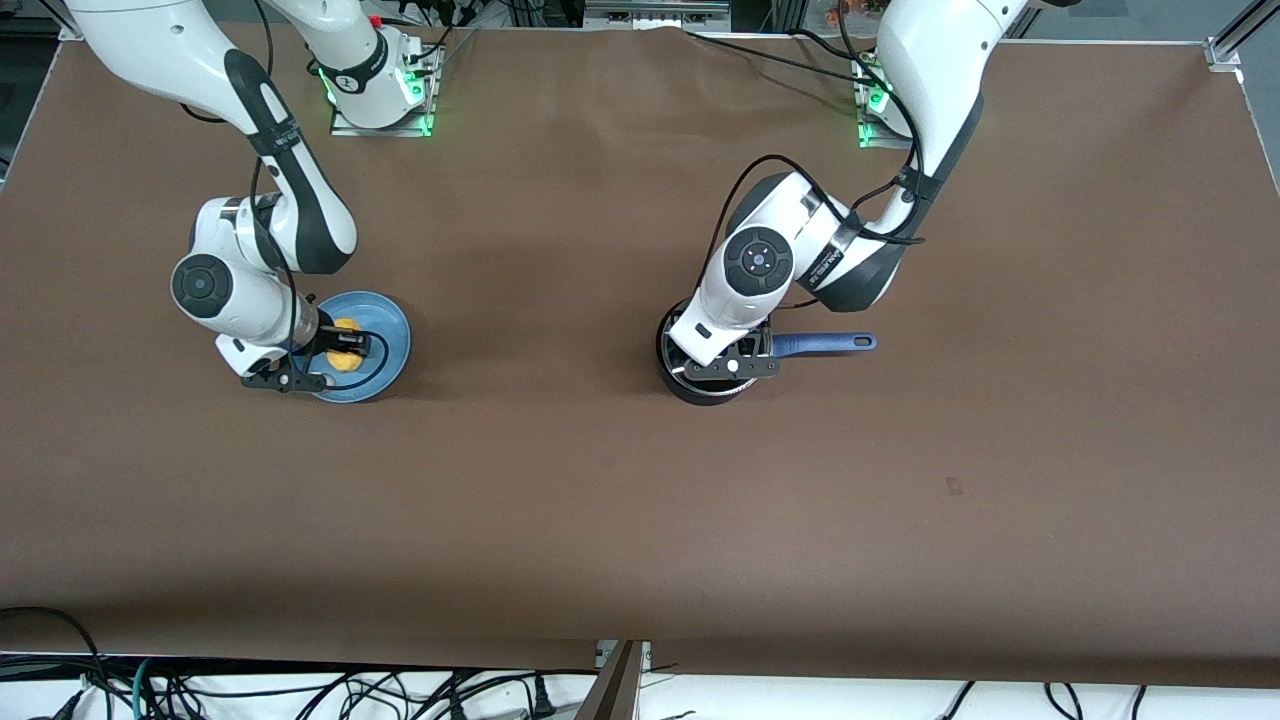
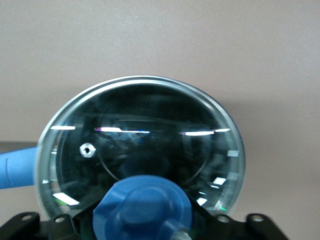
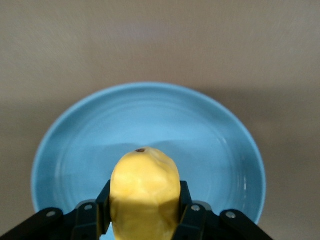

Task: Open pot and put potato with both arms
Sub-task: 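Grasp the potato with the right gripper while the left gripper grasps the knob, then lift the potato with the right gripper while the left gripper lifts the lid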

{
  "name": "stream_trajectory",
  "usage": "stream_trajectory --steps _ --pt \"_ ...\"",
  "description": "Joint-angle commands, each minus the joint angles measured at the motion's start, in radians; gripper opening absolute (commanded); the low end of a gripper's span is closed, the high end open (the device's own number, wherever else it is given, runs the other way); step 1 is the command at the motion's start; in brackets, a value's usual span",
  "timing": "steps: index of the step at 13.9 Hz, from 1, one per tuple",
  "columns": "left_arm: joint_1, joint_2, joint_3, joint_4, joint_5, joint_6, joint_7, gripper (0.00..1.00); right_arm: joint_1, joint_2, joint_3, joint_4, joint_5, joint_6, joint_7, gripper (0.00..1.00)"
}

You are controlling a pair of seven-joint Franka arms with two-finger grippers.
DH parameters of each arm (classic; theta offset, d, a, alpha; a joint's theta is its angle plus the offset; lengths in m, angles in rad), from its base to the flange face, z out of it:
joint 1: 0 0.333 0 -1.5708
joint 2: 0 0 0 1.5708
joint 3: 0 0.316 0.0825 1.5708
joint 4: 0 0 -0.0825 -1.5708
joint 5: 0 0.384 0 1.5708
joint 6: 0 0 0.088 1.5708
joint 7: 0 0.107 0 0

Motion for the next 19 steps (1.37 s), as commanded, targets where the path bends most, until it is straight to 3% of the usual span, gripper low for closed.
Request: stream_trajectory --steps 1,3,5,7,9,11,15,17,19 --pt "0.005 -0.017 0.003 0.005 0.015 -0.006 0.013 0.09 0.001 -0.052 0.006 0.041 0.004 -0.056 -0.016 0.35" --pt "0.021 -0.030 0.003 0.006 0.014 -0.014 0.033 0.01 0.001 -0.054 0.039 0.130 0.010 -0.153 -0.001 0.35" --pt "0.061 -0.069 0.003 0.006 0.004 -0.051 0.114 0.00 0.011 -0.042 0.102 0.237 0.021 -0.233 0.057 0.35" --pt "0.121 -0.111 0.000 0.005 0.001 -0.112 0.162 0.00 0.058 -0.013 0.154 0.326 0.021 -0.249 0.202 0.35" --pt "0.156 -0.160 0.006 0.002 0.012 -0.173 0.183 0.00 0.141 0.045 0.165 0.414 0.021 -0.248 0.365 0.35" --pt "0.230 -0.207 0.005 -0.014 0.014 -0.235 0.287 0.00 0.245 0.119 0.167 0.519 0.021 -0.235 0.558 0.35" --pt "0.429 -0.322 0.002 -0.141 0.012 -0.246 0.569 0.00 0.429 0.338 0.165 0.841 0.017 -0.208 0.916 0.36" --pt "0.510 -0.364 0.002 -0.219 0.013 -0.226 0.689 0.00 0.463 0.377 0.167 0.876 0.021 -0.096 0.979 0.36" --pt "0.578 -0.373 0.006 -0.297 0.021 -0.125 0.815 0.00 0.506 0.417 0.179 0.876 0.021 -0.006 1.001 0.36"
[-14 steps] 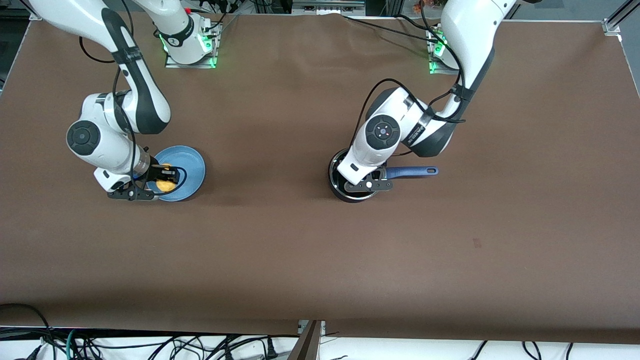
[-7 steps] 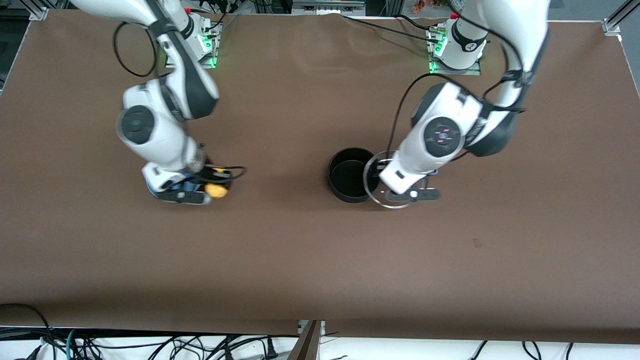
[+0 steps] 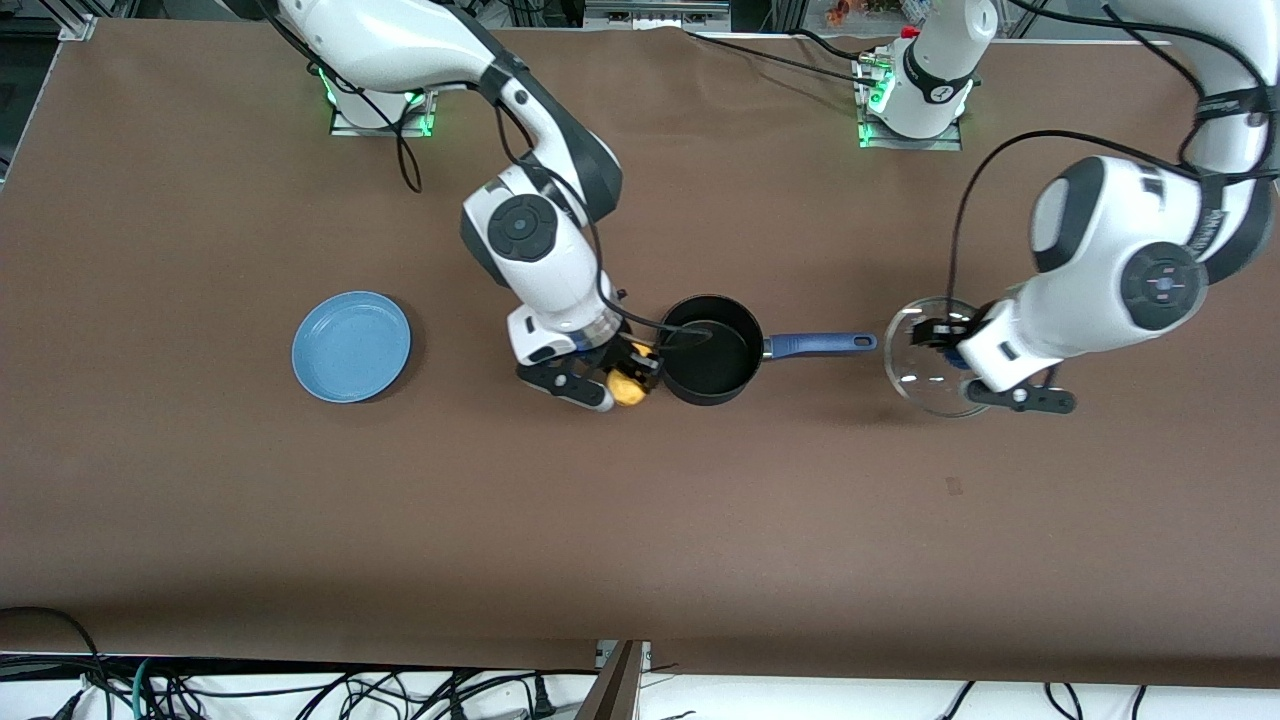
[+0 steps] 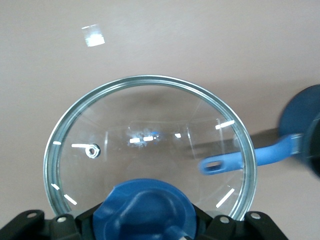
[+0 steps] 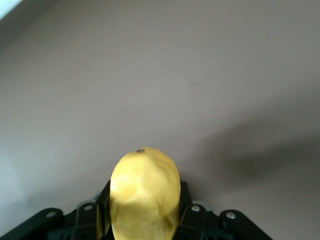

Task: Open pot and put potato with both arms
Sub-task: 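Lower the potato into the saucepan while the left gripper sets the lid down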

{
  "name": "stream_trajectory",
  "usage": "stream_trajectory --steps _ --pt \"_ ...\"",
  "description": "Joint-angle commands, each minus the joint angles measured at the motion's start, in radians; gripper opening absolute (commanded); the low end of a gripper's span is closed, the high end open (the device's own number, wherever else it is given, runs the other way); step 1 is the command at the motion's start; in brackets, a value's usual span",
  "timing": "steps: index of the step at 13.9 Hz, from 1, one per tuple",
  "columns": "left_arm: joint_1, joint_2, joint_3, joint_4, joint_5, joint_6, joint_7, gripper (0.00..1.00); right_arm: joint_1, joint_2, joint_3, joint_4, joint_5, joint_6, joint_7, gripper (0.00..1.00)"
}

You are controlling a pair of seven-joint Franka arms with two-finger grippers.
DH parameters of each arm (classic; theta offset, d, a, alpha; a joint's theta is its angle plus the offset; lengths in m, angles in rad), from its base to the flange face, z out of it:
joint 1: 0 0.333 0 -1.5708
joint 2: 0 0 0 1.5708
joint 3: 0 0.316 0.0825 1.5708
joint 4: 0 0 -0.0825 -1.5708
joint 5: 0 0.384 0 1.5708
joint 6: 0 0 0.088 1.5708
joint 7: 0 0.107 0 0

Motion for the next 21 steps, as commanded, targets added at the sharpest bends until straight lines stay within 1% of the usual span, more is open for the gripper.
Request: stream_trajectory --steps 1,3,4,5,7,8,9,10,11,12,13,15,16,17,19,21 --pt "0.094 -0.043 -0.013 -0.139 0.052 0.134 0.157 0.00 0.044 0.072 0.008 0.053 0.006 0.076 0.042 0.36" --pt "0.111 0.024 -0.011 -0.159 0.157 0.174 0.182 0.00 0.077 0.103 0.009 0.056 0.004 0.107 0.057 0.36" --pt "0.138 0.064 -0.010 -0.158 0.173 0.193 0.182 0.00 0.091 0.112 0.009 0.056 0.004 0.134 0.056 0.36" --pt "0.157 0.103 -0.010 -0.159 0.175 0.243 0.185 0.00 0.096 0.121 0.011 0.056 0.004 0.142 0.059 0.36" --pt "0.172 0.178 -0.007 -0.155 0.184 0.324 0.202 0.00 0.125 0.132 0.012 0.054 0.006 0.141 0.065 0.36" --pt "0.183 0.210 -0.007 -0.152 0.208 0.361 0.202 0.07 0.131 0.134 0.011 0.054 0.004 0.138 0.076 0.36" --pt "0.187 0.232 -0.008 -0.147 0.220 0.381 0.201 0.22 0.131 0.134 0.011 0.053 0.004 0.136 0.076 0.36" --pt "0.188 0.246 -0.008 -0.142 0.221 0.384 0.198 0.46 0.131 0.138 0.011 0.054 0.006 0.136 0.076 0.39" --pt "0.189 0.256 -0.008 -0.132 0.221 0.385 0.198 0.73 0.131 0.146 0.011 0.054 0.006 0.142 0.079 0.49" --pt "0.192 0.252 -0.008 -0.129 0.221 0.377 0.201 1.00 0.133 0.149 0.011 0.054 0.004 0.145 0.076 0.99" --pt "0.192 0.232 -0.008 -0.126 0.222 0.363 0.201 1.00 0.137 0.152 0.011 0.056 0.001 0.145 0.073 1.00" --pt "0.192 0.163 -0.017 -0.100 0.216 0.275 0.211 1.00 0.137 0.143 0.008 0.056 0.001 0.135 0.073 1.00" --pt "0.192 0.129 -0.019 -0.074 0.211 0.227 0.225 1.00 0.124 0.129 0.005 0.057 0.001 0.109 0.071 1.00" --pt "0.191 0.099 -0.026 -0.037 0.208 0.182 0.245 1.00 0.116 0.111 -0.002 0.059 0.000 0.043 0.065 1.00" --pt "0.191 0.072 -0.059 0.081 0.208 0.068 0.270 1.00 0.059 0.056 0.000 0.083 -0.005 -0.128 0.010 1.00" --pt "0.189 0.071 -0.100 0.233 0.208 -0.096 0.273 1.00 -0.010 0.025 0.005 0.111 -0.005 -0.270 -0.170 1.00"
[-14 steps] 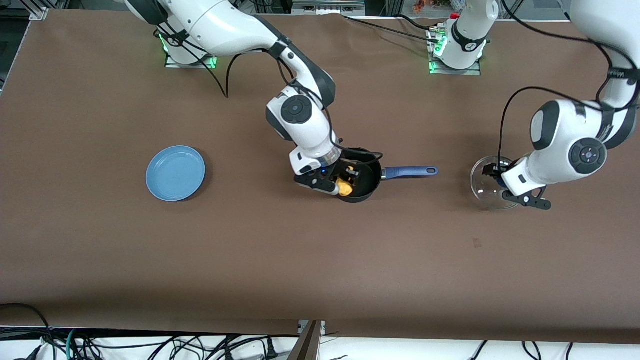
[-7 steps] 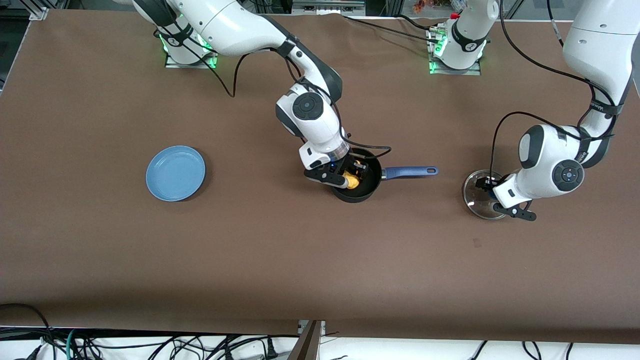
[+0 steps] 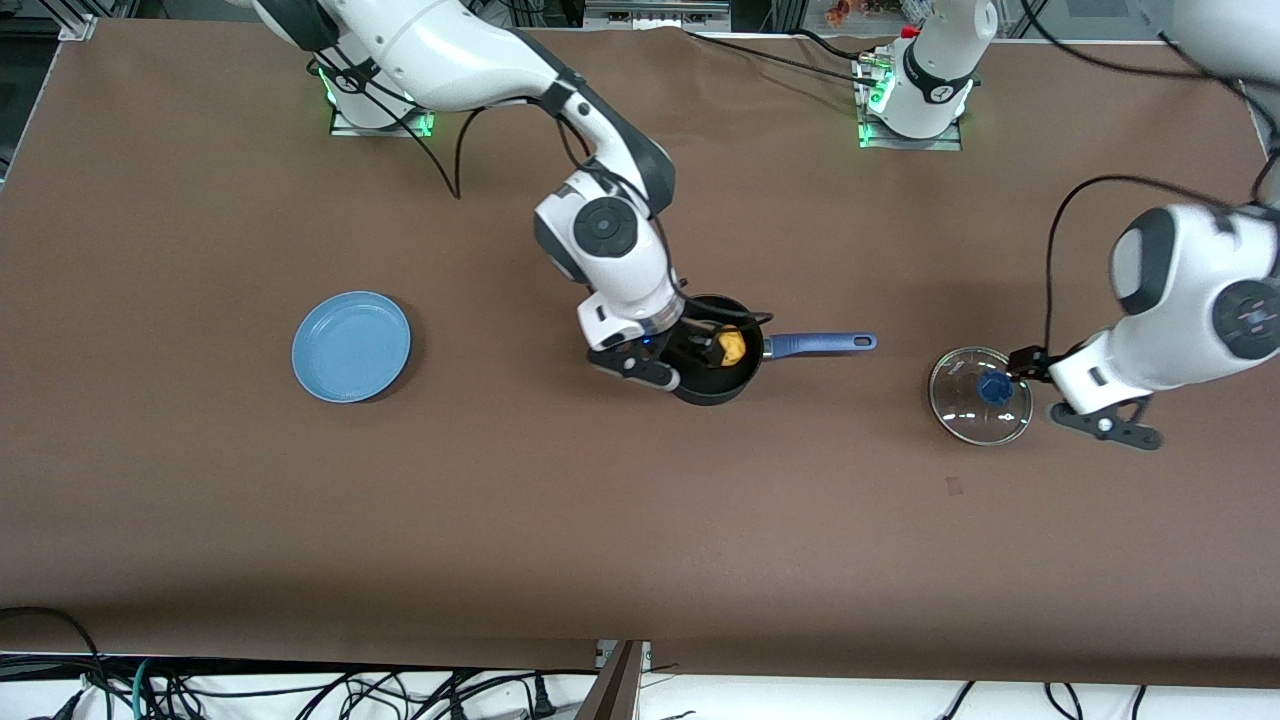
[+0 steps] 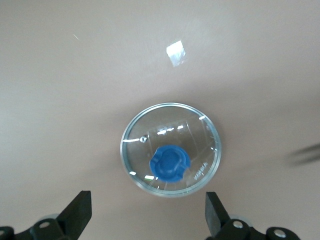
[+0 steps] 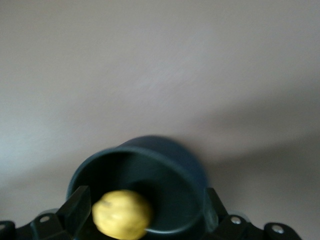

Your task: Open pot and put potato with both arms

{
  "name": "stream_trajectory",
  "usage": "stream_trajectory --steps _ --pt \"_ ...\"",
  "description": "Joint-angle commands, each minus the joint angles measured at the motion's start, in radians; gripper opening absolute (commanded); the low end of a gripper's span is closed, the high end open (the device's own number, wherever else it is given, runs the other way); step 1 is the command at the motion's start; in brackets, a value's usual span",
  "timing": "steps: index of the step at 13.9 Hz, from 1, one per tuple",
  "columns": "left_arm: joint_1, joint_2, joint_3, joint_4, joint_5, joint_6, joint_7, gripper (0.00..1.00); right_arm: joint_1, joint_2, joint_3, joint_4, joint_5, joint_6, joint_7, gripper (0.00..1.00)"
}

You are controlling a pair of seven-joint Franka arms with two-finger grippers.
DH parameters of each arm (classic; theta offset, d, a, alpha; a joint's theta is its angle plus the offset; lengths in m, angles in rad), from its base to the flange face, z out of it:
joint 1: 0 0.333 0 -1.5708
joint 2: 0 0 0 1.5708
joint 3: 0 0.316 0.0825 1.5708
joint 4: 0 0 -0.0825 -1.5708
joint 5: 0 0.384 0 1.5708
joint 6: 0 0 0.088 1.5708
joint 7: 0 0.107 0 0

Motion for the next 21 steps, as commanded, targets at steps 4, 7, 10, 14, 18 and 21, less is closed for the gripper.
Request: stream_trajectory --steps 4,7,10,14,18,21 --pt "0.003 -0.013 -0.122 0.360 0.010 -0.366 0.030 1.00 -0.200 -0.151 0.011 0.020 -0.015 -0.280 -0.295 1.00" --pt "0.005 -0.100 -0.121 0.345 -0.054 -0.379 0.021 1.00 -0.331 -0.217 0.014 0.013 -0.095 -0.458 -0.561 1.00" --pt "-0.053 -0.235 -0.010 0.203 -0.153 -0.367 -0.018 1.00 -0.499 -0.329 0.012 -0.007 -0.092 -0.621 -0.846 1.00" --pt "-0.311 -0.362 0.265 0.016 -0.192 -0.250 -0.109 1.00 -0.643 -0.545 0.001 -0.179 -0.086 -0.640 -1.068 1.00" --pt "-0.319 -0.404 0.261 -0.043 -0.189 -0.199 -0.187 1.00 -0.654 -0.677 -0.022 -0.244 -0.083 -0.698 -1.060 1.00" --pt "-0.314 -0.398 0.261 -0.019 -0.192 -0.199 -0.190 1.00 -0.688 -0.747 -0.025 -0.257 -0.083 -0.706 -1.060 1.00"
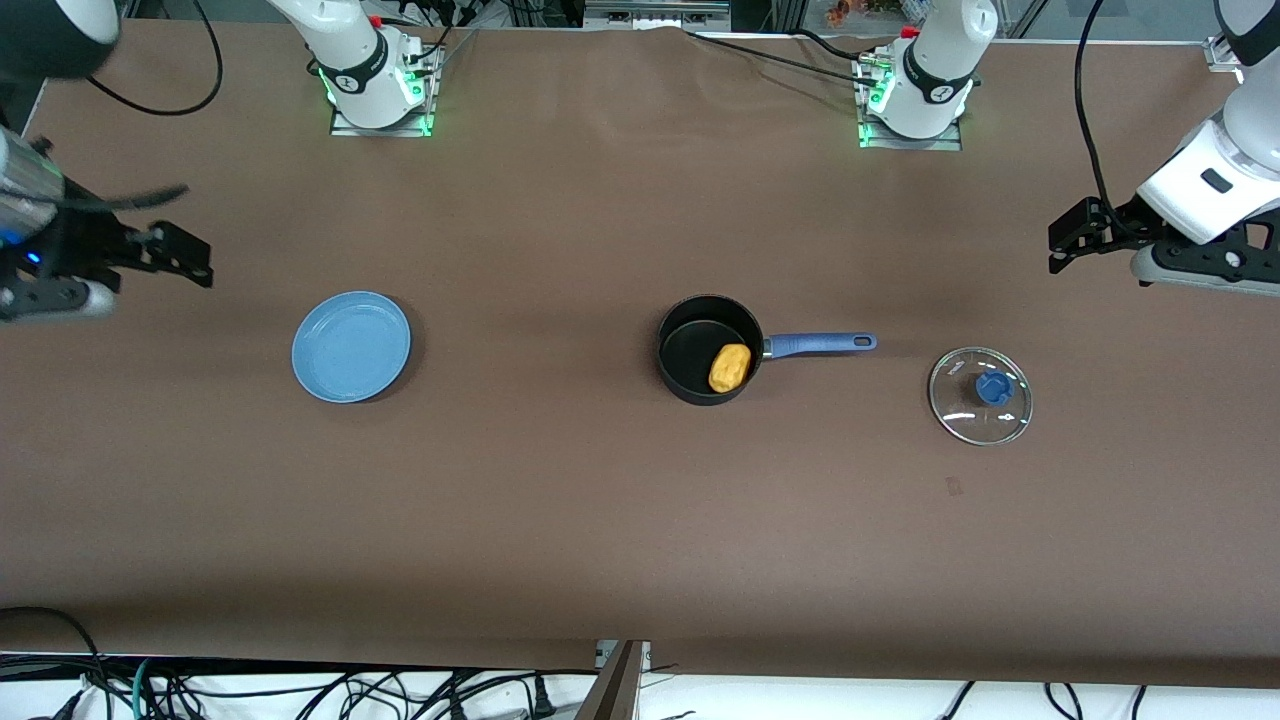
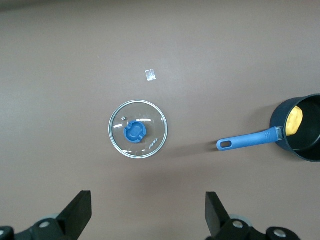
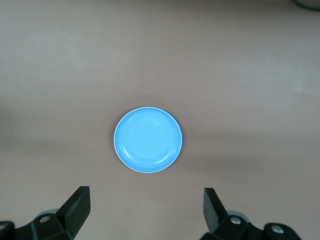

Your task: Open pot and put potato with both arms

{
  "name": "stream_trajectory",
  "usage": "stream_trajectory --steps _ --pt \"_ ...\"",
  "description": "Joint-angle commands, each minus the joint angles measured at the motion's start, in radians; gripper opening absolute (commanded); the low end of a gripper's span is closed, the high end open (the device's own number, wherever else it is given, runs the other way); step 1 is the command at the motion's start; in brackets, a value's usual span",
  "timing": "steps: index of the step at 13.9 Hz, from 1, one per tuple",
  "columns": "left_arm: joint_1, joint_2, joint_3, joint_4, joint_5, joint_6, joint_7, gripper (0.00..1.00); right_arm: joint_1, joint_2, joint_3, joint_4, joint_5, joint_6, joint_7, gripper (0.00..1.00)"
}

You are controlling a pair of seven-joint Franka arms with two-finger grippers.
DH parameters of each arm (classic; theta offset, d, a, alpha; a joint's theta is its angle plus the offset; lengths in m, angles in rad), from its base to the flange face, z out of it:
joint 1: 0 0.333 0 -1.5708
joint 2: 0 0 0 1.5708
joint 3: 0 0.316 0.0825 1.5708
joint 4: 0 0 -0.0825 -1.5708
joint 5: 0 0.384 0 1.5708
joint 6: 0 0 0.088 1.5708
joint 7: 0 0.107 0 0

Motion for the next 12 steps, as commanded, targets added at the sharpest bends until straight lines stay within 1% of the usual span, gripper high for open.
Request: stream_trajectory --steps 1,3,5,6,9,12 --pt "0.000 -0.017 0.017 -0.008 -0.018 0.015 -0.015 1.00 -0.042 -0.073 -0.008 -0.075 0.003 -0.028 -0.007 1.00" --pt "0.011 -0.015 0.020 -0.002 -0.017 0.021 -0.018 1.00 -0.050 -0.087 -0.051 -0.122 0.004 -0.057 -0.011 1.00" --pt "0.014 -0.003 0.021 0.004 -0.015 0.018 -0.017 1.00 -0.050 -0.090 -0.053 -0.124 0.006 -0.089 -0.081 1.00" --pt "0.021 0.000 0.021 0.006 -0.017 0.018 -0.018 1.00 -0.050 -0.082 -0.056 -0.121 0.012 -0.094 -0.089 1.00" --pt "0.046 0.020 0.021 0.069 -0.017 0.010 -0.020 1.00 -0.050 -0.065 -0.060 -0.098 0.031 -0.095 -0.094 1.00" --pt "0.054 0.028 0.020 0.073 -0.018 0.010 -0.020 1.00 -0.050 -0.065 -0.060 -0.096 0.032 -0.094 -0.094 1.00"
